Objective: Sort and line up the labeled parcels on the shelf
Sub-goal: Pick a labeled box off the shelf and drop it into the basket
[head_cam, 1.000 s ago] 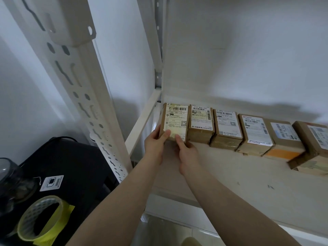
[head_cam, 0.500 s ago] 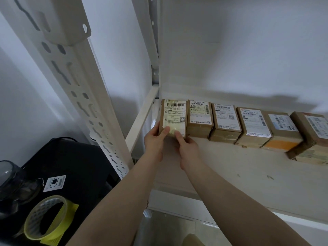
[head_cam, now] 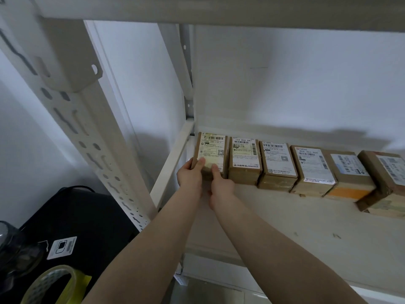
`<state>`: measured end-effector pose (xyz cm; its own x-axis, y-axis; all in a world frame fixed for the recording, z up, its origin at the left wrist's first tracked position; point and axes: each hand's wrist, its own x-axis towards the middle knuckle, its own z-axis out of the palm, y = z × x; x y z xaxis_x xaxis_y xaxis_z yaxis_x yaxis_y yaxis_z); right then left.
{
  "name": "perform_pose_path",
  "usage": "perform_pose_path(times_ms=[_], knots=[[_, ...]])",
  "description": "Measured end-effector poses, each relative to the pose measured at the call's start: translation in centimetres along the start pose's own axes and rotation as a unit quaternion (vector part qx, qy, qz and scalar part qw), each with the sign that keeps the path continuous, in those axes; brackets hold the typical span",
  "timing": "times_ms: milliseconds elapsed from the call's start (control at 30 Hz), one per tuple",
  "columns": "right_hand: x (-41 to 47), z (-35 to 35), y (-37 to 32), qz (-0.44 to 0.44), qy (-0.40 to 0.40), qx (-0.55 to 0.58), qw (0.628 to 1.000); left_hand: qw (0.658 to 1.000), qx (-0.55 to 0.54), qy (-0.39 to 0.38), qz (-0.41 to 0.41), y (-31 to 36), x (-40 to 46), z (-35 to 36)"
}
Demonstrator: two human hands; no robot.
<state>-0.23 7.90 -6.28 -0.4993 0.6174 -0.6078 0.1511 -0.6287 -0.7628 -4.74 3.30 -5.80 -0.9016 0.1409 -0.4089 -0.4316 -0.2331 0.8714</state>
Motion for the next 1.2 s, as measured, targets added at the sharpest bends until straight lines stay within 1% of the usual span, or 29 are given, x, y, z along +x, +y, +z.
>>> perform_pose_path(times_ms=[133, 233, 400, 667, 800, 867, 967, 1033, 1100, 1200], knots=[[0.7, 0.5, -0.4, 0.003, 0.013, -0.019, 1.000, 1.000, 0.009, 0.016, -0.021, -0.1, 0.7, 0.6], [1.5, 0.9, -0.5, 0.015, 0.013, -0.028, 0.999, 0.999, 0.025, 0.016, -0.015, 0.0, 1.0, 1.1], [1.6, 1.0, -0.8, 0.030, 0.005, -0.024, 0.999, 0.998, 0.056, 0.040, -0.007, -0.4, 1.7, 1.7], [1.5, 0.8, -0.9, 0.036, 0.002, -0.029, 0.999, 0.997, 0.066, 0.038, -0.010, -0.1, 1.5, 1.6], [1.0, -0.4, -1.2, 0.034, 0.005, -0.036, 0.999, 0.996, 0.081, 0.040, 0.000, -0.6, 1.0, 1.3], [0.7, -1.7, -1.5, 0.044, 0.007, -0.037, 0.998, 0.996, 0.078, 0.046, -0.019, -0.8, 0.4, 1.2], [0.6, -3.8, -2.5, 0.052, 0.027, -0.027, 0.998, 0.988, 0.104, 0.082, -0.077, -1.5, -0.9, 1.6], [0.7, -4.7, -3.4, 0.052, 0.043, -0.016, 0.998, 0.985, 0.092, 0.097, -0.110, -1.9, -2.2, 2.6], [1.0, -5.4, -4.3, 0.056, 0.052, 0.004, 0.997, 0.984, 0.070, 0.081, -0.143, -2.3, -3.2, 4.1], [1.8, -5.6, -4.5, 0.070, 0.044, 0.060, 0.995, 0.979, 0.033, 0.030, -0.199, -2.9, -3.4, 6.0]])
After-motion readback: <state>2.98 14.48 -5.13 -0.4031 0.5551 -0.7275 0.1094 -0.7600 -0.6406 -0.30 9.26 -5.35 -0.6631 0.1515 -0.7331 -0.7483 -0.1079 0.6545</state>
